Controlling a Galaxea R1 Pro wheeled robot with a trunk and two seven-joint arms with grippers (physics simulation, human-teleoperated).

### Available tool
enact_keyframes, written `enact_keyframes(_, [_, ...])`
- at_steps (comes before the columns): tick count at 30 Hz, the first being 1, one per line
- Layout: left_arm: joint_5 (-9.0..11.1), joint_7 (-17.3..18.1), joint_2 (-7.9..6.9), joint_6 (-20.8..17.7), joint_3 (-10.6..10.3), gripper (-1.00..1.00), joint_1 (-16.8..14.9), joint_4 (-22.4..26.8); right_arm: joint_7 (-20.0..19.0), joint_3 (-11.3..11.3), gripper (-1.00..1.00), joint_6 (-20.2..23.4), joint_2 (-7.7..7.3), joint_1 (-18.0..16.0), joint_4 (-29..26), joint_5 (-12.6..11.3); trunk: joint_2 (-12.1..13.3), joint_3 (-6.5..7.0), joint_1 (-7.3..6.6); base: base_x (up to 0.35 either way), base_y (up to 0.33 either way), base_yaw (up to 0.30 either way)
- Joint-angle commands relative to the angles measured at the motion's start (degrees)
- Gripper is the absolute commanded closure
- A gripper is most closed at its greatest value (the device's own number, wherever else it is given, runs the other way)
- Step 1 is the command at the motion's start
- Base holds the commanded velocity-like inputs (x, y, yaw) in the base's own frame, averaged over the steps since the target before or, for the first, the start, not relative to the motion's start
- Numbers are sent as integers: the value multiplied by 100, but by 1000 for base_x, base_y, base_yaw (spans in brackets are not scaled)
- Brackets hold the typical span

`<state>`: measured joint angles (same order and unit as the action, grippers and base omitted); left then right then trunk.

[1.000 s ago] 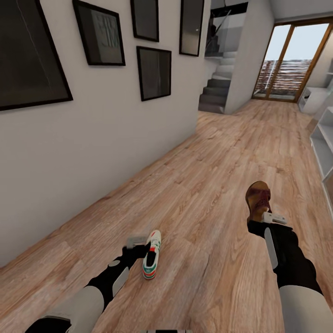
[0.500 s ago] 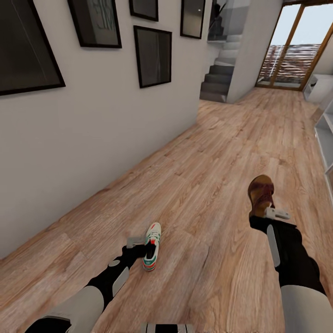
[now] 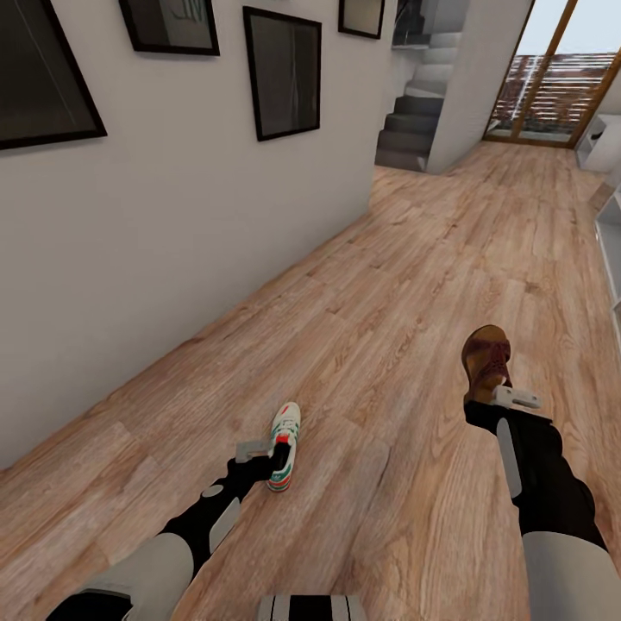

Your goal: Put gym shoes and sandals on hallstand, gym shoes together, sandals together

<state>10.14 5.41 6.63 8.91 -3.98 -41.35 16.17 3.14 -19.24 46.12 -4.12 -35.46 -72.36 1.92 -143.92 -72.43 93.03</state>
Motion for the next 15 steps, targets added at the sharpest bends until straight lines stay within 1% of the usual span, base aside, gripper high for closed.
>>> enact_keyframes(1, [59, 4, -3, 23, -41, -100, -4, -8, 3, 3, 100, 29, -1, -1, -6, 19, -2, -6, -1, 0, 0, 0])
enact_keyframes(7, [59, 4, -4, 23, -41, -100, -4, -1, 3, 7, 100, 29, -1, -4, -6, 19, -2, -12, -1, 0, 0, 0])
enact_keyframes(11, [54, 1, -4, 23, -49, -100, -4, 3, 3, 7, 100, 29, -1, -1, -6, 19, -7, -129, 9, 0, 0, 0])
enact_keyframes(13, [22, -7, 1, 18, -94, -100, -4, 5, 3, 8, 100, 29, -1, -1, -9, 19, -8, -168, 12, 0, 0, 0])
enact_keyframes(15, [-113, -18, 4, 15, -247, -100, -4, 8, 3, 8, 100, 29, -1, -2, -7, 19, -8, -180, 12, 0, 0, 0])
